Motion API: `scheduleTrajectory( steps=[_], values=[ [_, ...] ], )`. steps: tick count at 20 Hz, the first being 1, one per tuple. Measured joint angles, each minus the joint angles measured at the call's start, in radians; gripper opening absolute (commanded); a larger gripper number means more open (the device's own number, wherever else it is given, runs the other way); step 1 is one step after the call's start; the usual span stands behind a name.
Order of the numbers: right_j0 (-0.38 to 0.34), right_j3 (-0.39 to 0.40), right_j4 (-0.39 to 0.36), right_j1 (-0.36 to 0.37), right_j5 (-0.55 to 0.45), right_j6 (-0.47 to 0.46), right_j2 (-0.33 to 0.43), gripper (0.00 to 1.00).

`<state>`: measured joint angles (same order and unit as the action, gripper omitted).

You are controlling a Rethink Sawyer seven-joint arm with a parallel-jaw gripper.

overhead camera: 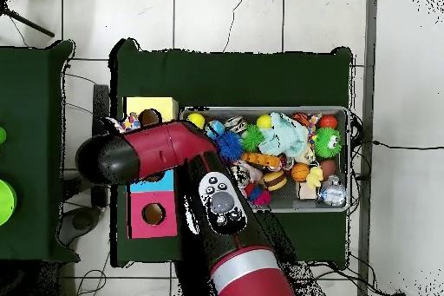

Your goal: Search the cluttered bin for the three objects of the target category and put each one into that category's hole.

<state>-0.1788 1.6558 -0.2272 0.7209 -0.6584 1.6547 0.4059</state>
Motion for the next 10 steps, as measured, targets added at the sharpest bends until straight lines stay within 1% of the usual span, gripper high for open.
scheduleTrajectory(
  steps=[2,5,6,10],
  values=[
    [-0.016,-0.025,0.006,-0.002,-0.046,0.0,0.0,0.0],
    [-0.032,-0.041,0.006,-0.002,-0.074,0.0,0.001,0.0],
    [-0.052,-0.058,0.006,-0.002,-0.101,0.0,0.002,0.0],
    [-0.082,-0.081,0.005,-0.002,-0.131,0.0,0.004,0.0]
  ],
)
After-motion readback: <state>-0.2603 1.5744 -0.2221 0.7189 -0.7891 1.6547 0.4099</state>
